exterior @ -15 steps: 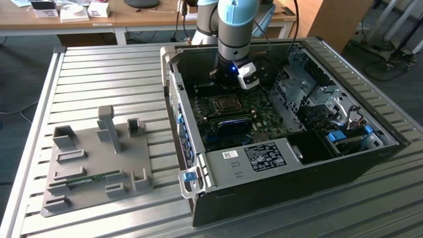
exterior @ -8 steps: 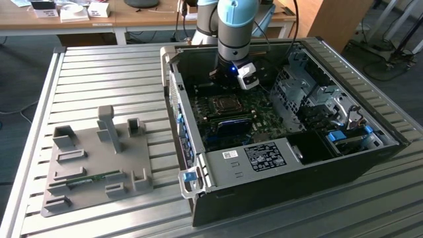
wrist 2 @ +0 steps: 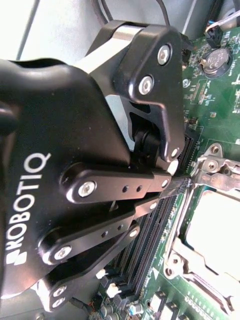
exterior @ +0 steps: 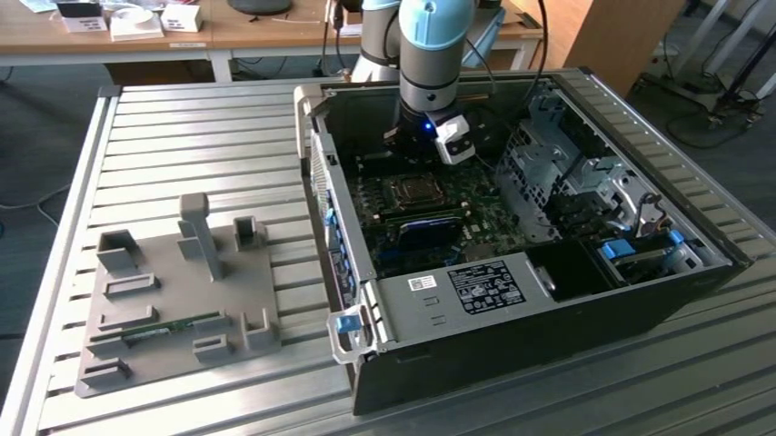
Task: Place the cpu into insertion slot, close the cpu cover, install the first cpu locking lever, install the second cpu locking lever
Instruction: 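Install the first cpu locking lever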
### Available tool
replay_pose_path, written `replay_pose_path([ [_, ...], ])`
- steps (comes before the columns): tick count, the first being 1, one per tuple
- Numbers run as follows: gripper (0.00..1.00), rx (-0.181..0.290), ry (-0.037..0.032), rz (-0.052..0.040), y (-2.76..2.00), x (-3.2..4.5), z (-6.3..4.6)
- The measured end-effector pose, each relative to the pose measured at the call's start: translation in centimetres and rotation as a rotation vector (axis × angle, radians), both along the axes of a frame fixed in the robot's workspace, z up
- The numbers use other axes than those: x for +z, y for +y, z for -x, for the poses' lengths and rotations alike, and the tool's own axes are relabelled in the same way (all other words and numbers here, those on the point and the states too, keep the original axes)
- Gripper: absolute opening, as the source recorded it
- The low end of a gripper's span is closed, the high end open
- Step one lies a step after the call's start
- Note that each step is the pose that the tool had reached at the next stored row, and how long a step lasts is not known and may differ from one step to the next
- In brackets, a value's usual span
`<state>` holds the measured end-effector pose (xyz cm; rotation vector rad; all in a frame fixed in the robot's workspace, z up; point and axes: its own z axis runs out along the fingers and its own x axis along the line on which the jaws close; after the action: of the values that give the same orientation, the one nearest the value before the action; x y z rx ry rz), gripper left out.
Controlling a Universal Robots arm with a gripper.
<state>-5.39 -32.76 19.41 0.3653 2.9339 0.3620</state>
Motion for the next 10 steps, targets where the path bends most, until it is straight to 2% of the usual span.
replay_pose_path([
  [10, 0.11, 0.0, -0.0001, -0.0113, -0.14, -0.03, 0.0],
])
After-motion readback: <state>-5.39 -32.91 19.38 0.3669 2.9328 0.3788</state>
